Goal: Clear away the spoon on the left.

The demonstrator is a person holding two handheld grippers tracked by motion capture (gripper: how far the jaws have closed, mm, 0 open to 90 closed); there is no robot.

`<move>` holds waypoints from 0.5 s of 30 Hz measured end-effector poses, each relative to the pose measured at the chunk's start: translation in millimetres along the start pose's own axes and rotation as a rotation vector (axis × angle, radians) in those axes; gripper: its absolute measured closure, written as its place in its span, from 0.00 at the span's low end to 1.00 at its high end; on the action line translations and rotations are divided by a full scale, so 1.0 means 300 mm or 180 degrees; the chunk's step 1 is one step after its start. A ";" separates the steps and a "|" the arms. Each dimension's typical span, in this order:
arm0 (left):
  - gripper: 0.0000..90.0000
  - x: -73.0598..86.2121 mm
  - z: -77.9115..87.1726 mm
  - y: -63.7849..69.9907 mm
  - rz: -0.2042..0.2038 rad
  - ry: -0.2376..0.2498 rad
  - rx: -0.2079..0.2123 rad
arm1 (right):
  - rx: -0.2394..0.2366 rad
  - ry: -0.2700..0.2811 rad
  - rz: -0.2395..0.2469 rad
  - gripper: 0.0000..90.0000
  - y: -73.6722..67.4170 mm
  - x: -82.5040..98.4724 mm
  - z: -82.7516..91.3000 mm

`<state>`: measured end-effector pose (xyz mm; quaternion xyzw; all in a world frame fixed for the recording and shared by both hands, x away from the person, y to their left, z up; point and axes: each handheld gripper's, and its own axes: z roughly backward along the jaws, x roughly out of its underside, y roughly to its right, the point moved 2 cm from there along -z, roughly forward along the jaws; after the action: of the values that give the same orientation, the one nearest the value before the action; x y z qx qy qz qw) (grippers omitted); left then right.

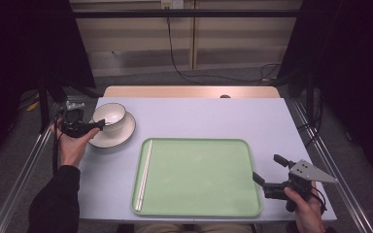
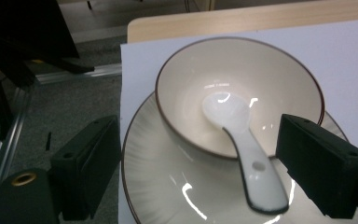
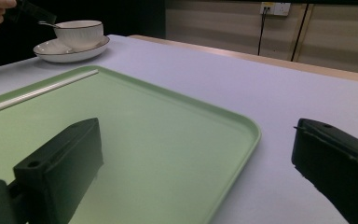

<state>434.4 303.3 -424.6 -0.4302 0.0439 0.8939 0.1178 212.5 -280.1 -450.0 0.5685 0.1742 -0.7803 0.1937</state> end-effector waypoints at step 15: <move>0.26 -0.025 -0.088 0.014 -0.0031 -0.0376 -0.0005 | -0.0020 0.0002 -0.0010 0.02 0.000 0.001 0.002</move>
<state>457.9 293.1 -435.4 -0.3770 0.0341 0.9172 0.1242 211.9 -280.2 -450.1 0.5678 0.1776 -0.7799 0.1943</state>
